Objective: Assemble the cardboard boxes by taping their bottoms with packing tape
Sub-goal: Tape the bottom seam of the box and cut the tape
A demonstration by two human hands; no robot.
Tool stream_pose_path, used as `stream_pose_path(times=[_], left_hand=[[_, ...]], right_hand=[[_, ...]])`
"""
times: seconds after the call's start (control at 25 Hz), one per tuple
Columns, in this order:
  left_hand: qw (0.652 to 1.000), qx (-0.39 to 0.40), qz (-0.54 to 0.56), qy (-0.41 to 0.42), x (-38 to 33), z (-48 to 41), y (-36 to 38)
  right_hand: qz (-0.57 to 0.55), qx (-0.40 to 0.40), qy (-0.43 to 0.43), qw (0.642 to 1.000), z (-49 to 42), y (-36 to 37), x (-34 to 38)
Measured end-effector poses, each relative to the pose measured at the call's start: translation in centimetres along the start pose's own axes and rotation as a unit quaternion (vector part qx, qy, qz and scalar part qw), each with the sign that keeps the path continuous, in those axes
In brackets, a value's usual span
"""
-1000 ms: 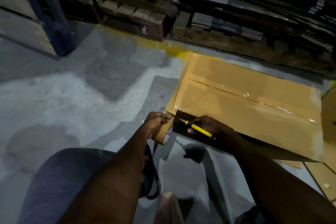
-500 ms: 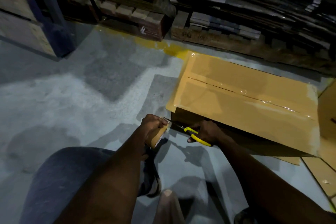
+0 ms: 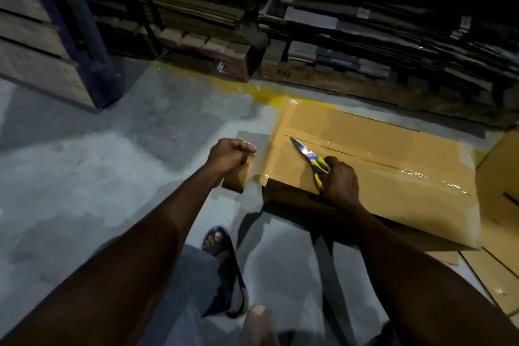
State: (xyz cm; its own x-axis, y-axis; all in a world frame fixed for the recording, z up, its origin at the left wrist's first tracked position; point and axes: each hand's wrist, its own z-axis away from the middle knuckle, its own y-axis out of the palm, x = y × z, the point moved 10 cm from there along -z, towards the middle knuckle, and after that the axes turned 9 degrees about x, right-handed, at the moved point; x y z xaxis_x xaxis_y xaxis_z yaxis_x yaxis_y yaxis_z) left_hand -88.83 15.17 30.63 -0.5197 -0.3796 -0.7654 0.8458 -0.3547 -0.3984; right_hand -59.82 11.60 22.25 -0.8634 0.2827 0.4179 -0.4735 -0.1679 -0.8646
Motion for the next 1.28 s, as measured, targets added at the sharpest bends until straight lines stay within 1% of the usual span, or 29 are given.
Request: stream_pose_path(times=[0.08, 0.16, 0.28, 0.36, 0.44, 0.52, 0.6, 0.64, 0.68, 0.76, 0.8, 0.88, 0.92, 0.96, 1.0, 1.04, 1.16, 1.28], left_hand=[[0.999, 0.0, -0.04, 0.034, -1.8, 0.5, -1.3], [0.997, -0.016, -0.074, 0.03, -1.9, 0.4, -2.7], [0.991, -0.025, -0.13, 0.017, -1.9, -0.7, -4.1], [0.987, -0.03, -0.157, 0.029, -2.9, -1.5, -4.8], [0.987, -0.039, -0.152, 0.037, -3.4, -2.3, -5.5], [0.989, -0.04, -0.137, 0.037, -3.5, -3.0, -5.6], [0.989, -0.035, -0.137, 0.04, -3.7, -3.2, -5.3], [0.989, -0.037, -0.136, 0.044, -4.0, -3.3, -5.4], [0.988, -0.04, -0.138, 0.049, -4.3, -3.3, -5.4], [0.987, -0.046, -0.146, 0.055, -4.8, -3.2, -5.4], [0.986, -0.047, -0.149, 0.055, -5.0, -3.2, -5.3], [0.987, -0.037, -0.145, 0.05, -4.9, -3.4, -4.8], [0.988, -0.032, -0.14, 0.047, -4.8, -3.5, -4.6], [0.989, -0.028, -0.138, 0.043, -4.6, -3.6, -4.4], [0.989, -0.026, -0.139, 0.04, -4.5, -3.7, -4.4], [0.989, -0.026, -0.139, 0.039, -4.5, -3.8, -4.3], [0.989, -0.026, -0.14, 0.042, -4.7, -4.1, -4.0], [0.988, -0.027, -0.149, 0.042, -5.1, -4.1, -3.5]], right_hand=[[-0.003, 0.011, 0.031, 0.999, -0.7, 0.4, -1.2], [0.003, 0.013, 0.059, 0.998, -0.9, 0.5, -2.0], [0.08, -0.012, 0.081, 0.993, -0.6, 0.7, -1.3], [0.111, -0.027, 0.068, 0.991, -0.1, 0.9, 0.2], [0.12, -0.012, 0.06, 0.991, -0.1, 1.7, 1.1], [0.12, 0.0, 0.08, 0.99, -0.4, 1.7, 0.5], [0.114, -0.018, 0.103, 0.988, -0.5, 1.0, -0.4], [0.114, -0.045, 0.094, 0.988, -0.3, 0.6, -0.2], [0.107, -0.076, 0.059, 0.99, -0.2, 0.5, 0.8], [0.077, -0.11, -0.062, 0.989, 0.1, 1.3, 4.7], [0.054, -0.095, -0.118, 0.987, -0.1, 2.1, 7.0], [0.022, -0.017, -0.173, 0.985, -0.8, 4.5, 10.4], [0.029, 0.03, -0.18, 0.983, -1.1, 6.0, 11.4], [0.048, 0.061, -0.182, 0.98, -1.2, 7.4, 12.0], [0.07, 0.068, -0.186, 0.978, -1.1, 8.2, 12.2], [0.082, 0.057, -0.191, 0.976, -0.9, 8.7, 12.1], [0.063, 0.004, -0.204, 0.977, -0.4, 8.9, 11.5], [0.065, -0.02, -0.188, 0.98, -1.0, 9.0, 11.4]])
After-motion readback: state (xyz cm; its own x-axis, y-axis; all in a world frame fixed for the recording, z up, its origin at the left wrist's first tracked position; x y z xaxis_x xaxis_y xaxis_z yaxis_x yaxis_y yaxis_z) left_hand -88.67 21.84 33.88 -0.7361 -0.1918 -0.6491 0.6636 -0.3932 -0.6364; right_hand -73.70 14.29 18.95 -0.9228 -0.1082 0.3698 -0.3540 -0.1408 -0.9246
